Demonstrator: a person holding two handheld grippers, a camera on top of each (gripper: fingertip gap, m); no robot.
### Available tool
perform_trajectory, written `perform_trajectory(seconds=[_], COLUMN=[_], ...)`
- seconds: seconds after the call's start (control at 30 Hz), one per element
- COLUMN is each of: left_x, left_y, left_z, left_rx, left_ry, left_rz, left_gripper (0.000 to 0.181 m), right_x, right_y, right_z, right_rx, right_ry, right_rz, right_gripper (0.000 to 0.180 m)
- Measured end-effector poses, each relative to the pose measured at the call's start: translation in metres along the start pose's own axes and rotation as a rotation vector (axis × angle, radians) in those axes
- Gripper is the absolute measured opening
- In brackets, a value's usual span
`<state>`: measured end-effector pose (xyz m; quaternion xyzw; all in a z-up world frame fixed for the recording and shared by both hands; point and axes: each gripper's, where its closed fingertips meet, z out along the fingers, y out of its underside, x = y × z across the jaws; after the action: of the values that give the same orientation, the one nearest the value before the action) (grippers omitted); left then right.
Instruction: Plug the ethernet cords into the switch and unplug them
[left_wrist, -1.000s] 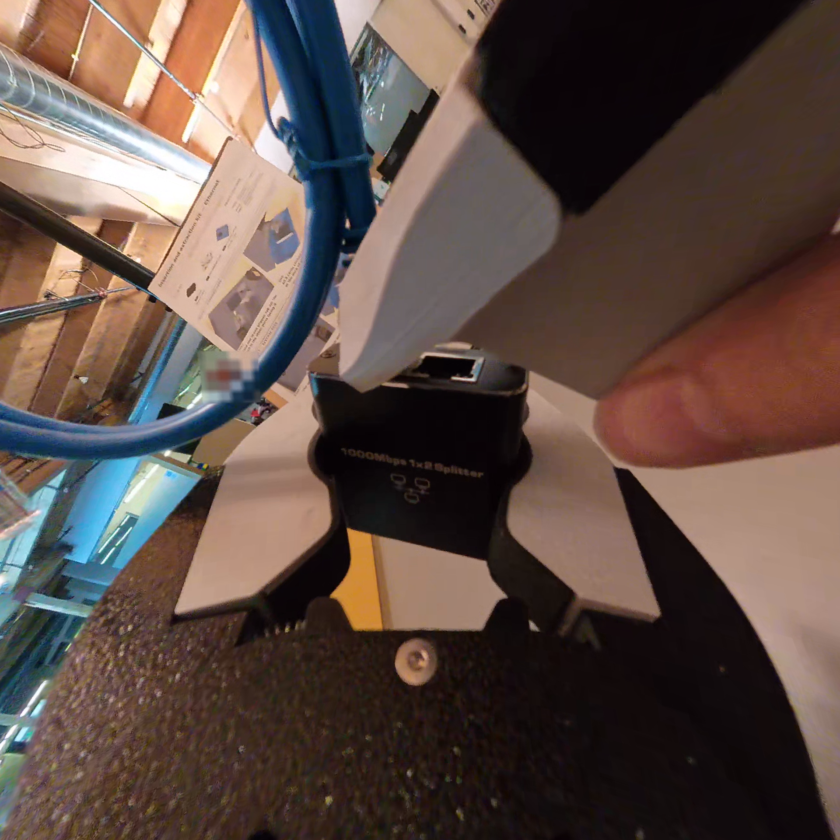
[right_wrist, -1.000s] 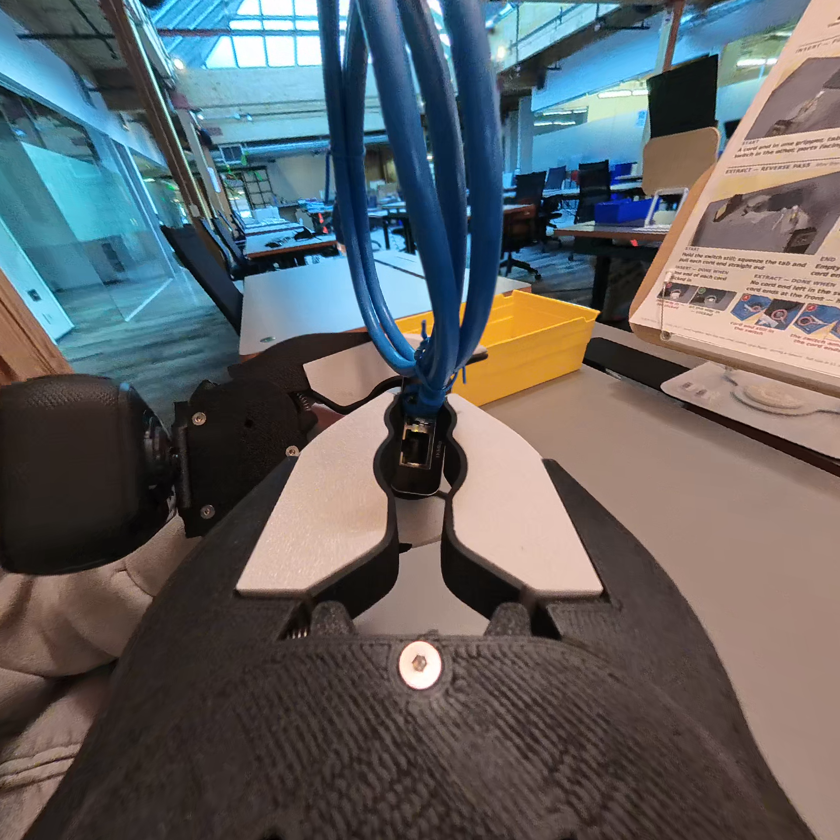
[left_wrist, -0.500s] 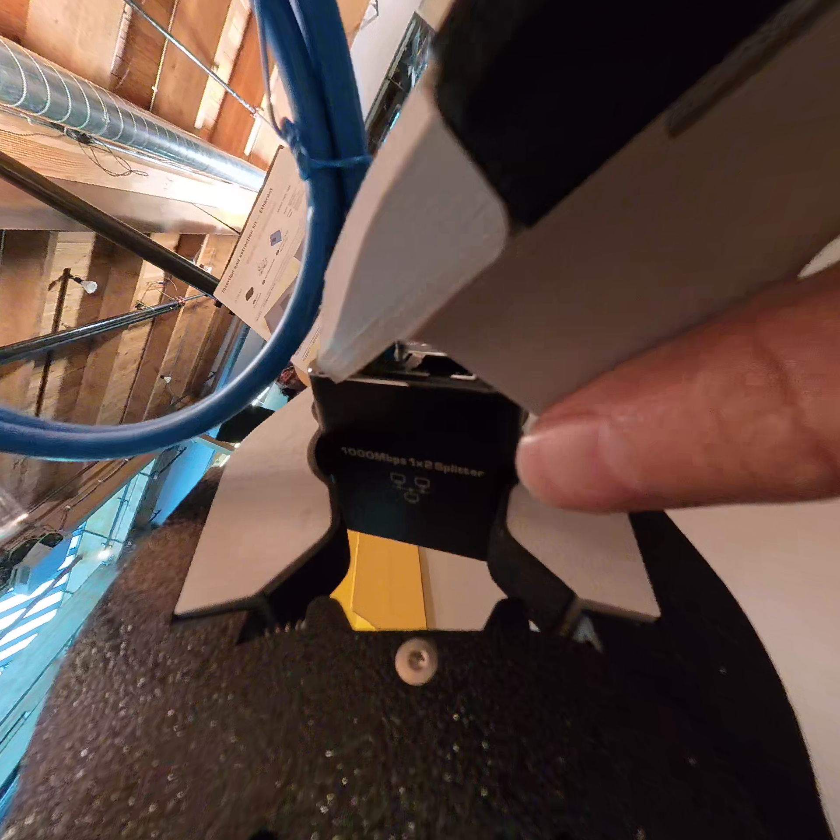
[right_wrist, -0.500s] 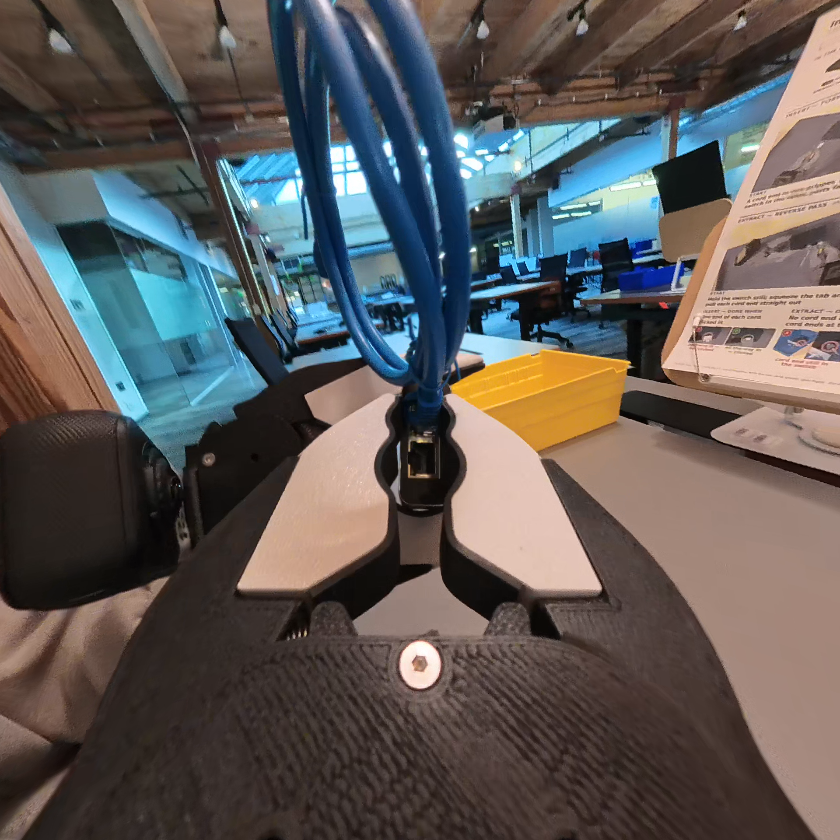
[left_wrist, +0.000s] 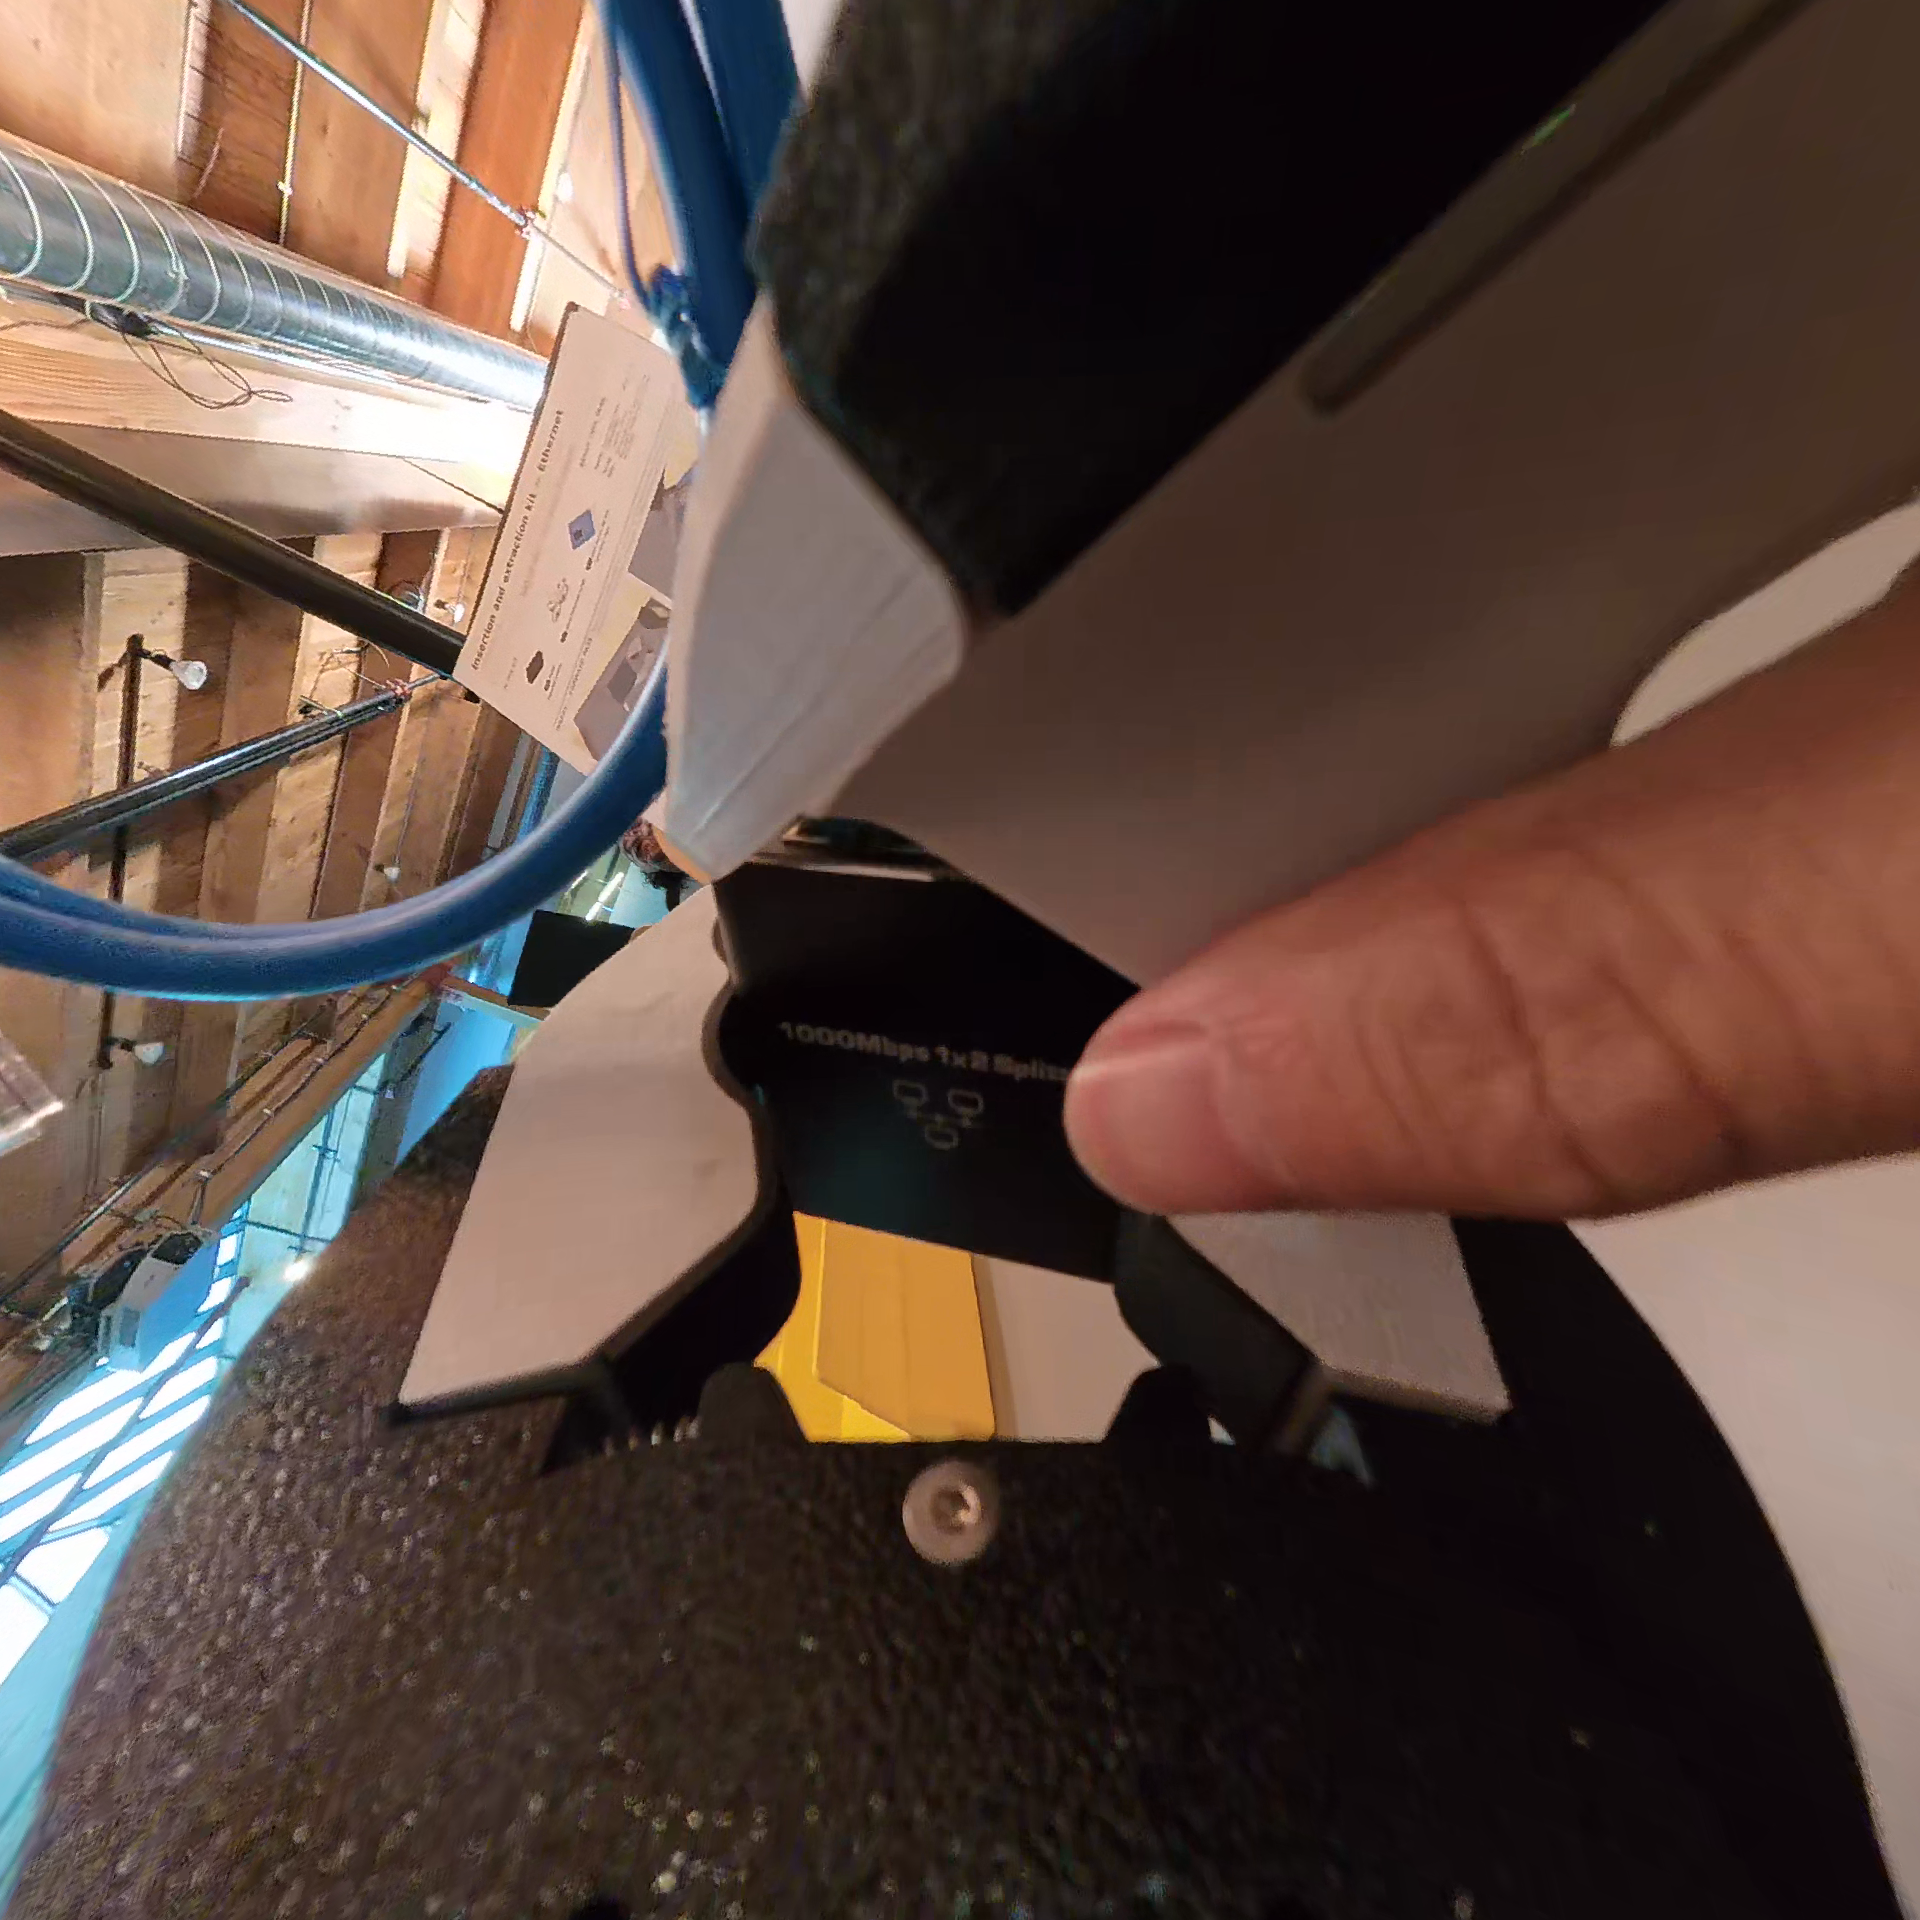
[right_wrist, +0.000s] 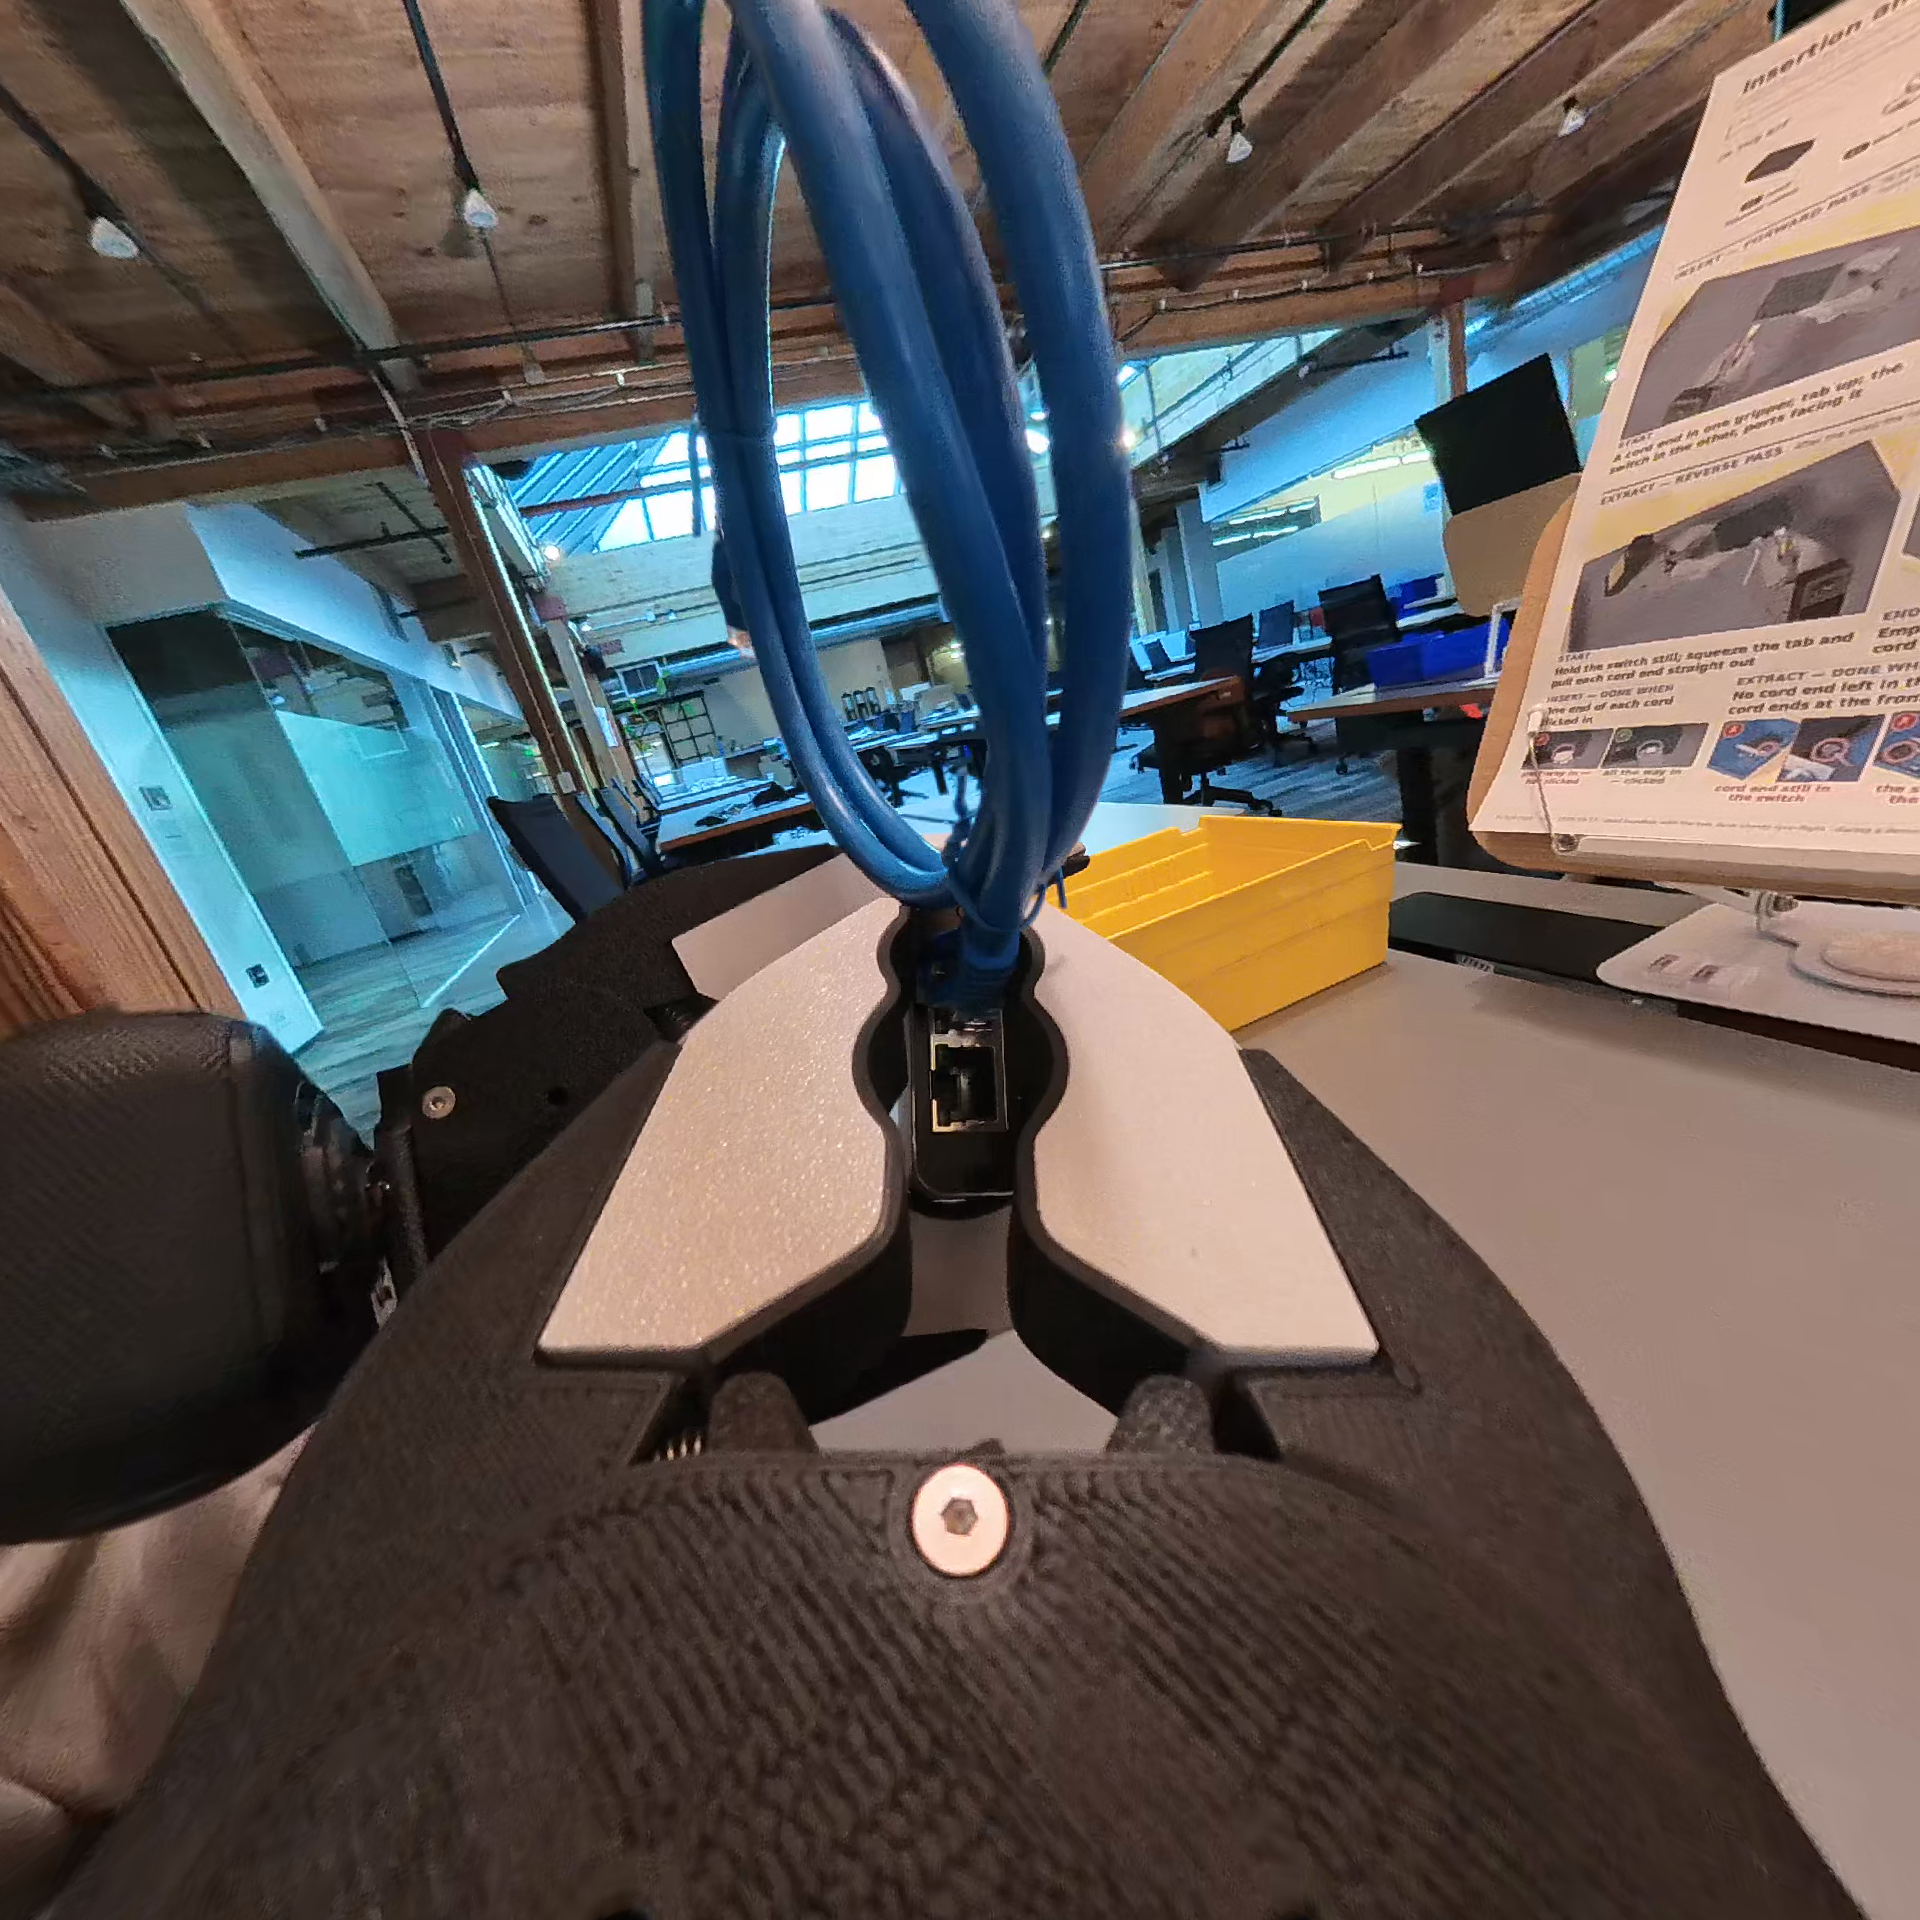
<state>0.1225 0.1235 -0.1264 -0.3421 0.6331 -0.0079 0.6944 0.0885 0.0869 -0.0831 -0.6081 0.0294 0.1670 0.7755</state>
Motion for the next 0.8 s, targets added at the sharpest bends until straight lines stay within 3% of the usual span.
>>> perform_trajectory(seconds=[0.03, 0.37, 0.47, 0.6, 0.7, 0.8], left_x=[0.001, 0.012, 0.021, 0.034, 0.043, 0.048], left_y=[0.001, 0.002, 0.011, 0.038, 0.055, 0.068], left_z=[0.001, 0.006, 0.01, 0.016, 0.015, 0.015], left_rx=[-0.004, -0.012, -0.02, -0.027, 0.007, 0.001], left_ry=[0.002, 0.07, 0.163, 0.33, 0.456, 0.524], left_rz=[0.012, 0.019, 0.09, 0.195, 0.337, 0.508], left_gripper=[0.075, 0.075, 0.075, 0.076, 0.075, 0.075], right_x=[0.001, 0.01, 0.011, 0.006, -0.004, -0.024], right_y=[0.001, 0.007, 0.021, 0.031, 0.006, 0.0], right_z=[0.0, -0.003, -0.019, -0.073, -0.088, -0.079], right_rx=[-0.013, -0.095, -0.332, -0.653, -0.662, -0.654], right_ry=[-0.008, -0.021, -0.09, -0.129, -0.073, -0.068], right_rz=[0.01, 0.043, 0.1, 0.132, -0.091, -0.327], right_gripper=[0.016, 0.015, 0.019, 0.024, 0.024, 0.026])
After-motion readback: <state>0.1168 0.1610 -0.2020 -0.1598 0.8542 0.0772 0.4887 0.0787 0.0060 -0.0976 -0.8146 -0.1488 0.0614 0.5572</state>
